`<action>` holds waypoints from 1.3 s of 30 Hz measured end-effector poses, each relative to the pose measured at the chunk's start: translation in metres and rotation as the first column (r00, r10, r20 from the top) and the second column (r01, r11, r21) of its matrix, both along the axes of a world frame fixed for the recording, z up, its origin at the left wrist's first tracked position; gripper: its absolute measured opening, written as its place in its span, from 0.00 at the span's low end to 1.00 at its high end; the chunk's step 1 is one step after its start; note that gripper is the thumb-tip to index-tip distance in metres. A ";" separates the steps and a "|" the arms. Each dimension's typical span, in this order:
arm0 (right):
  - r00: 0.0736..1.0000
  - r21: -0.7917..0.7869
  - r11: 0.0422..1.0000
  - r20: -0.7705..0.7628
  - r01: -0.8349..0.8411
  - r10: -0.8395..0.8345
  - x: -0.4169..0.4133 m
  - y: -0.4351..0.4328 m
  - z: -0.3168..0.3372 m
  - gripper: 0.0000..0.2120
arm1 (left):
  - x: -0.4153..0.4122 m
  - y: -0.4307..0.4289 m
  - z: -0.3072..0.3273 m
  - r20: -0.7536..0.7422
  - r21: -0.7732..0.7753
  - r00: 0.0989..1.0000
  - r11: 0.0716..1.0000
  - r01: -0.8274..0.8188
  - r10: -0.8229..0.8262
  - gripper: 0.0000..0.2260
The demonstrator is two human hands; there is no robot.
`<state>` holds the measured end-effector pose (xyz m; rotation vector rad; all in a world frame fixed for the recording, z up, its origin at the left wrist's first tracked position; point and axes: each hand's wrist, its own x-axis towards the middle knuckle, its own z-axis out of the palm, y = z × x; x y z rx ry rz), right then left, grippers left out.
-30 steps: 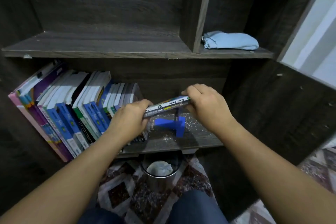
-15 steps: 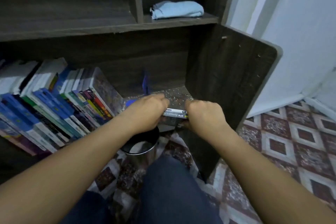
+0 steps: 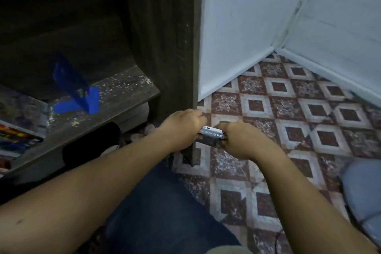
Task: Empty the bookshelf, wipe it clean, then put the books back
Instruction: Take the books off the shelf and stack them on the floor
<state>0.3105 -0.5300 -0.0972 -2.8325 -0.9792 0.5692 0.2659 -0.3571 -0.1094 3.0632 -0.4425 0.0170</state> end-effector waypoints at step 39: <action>0.801 -0.366 0.893 -0.434 0.261 -0.412 0.036 -0.070 -0.425 0.39 | 0.084 -0.032 -0.229 -0.332 -0.019 0.943 0.999 0.032 -0.037 0.22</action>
